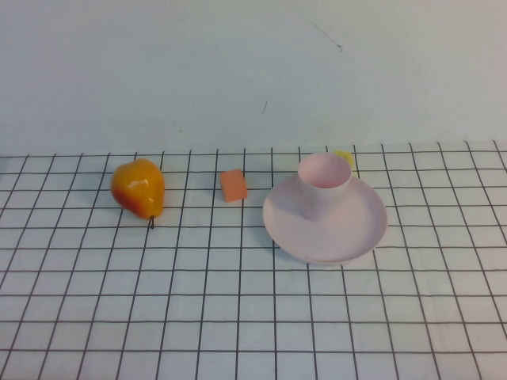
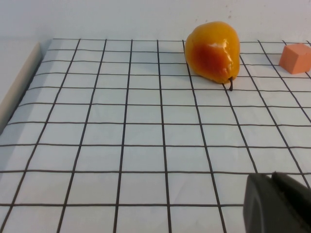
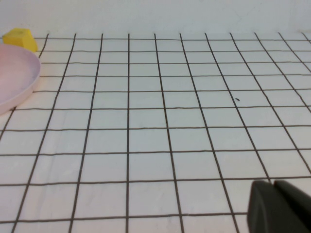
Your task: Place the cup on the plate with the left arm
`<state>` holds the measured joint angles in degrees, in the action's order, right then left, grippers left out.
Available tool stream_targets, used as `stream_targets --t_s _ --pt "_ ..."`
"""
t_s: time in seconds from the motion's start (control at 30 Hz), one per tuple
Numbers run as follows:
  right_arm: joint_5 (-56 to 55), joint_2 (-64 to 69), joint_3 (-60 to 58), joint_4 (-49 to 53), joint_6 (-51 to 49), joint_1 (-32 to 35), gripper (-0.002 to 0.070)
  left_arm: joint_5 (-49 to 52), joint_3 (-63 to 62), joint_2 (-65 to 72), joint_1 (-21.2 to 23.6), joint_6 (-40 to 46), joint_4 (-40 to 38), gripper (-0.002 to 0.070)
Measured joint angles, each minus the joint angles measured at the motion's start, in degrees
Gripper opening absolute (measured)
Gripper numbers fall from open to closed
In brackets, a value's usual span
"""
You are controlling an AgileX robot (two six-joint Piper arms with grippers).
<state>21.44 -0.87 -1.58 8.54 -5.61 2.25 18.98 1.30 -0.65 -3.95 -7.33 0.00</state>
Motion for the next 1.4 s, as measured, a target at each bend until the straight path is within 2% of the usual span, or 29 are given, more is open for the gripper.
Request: stream_targets --t_s 0.73,0.9,1.4 --pt "0.0 0.0 0.0 -1.6 0.0 0.0 -0.0002 0.0 0.0 0.0 0.0 0.1 0.0 -0.0002" --pt "-0.1 0.0 0.0 -4.6 1.8 0.0 -0.0002 0.0 0.0 0.0 0.0 0.1 0.0 -0.0002" --pt "-0.1 0.0 0.0 -4.9 5.9 0.0 -0.0002 0.0 0.0 0.0 0.0 0.1 0.0 -0.0002"
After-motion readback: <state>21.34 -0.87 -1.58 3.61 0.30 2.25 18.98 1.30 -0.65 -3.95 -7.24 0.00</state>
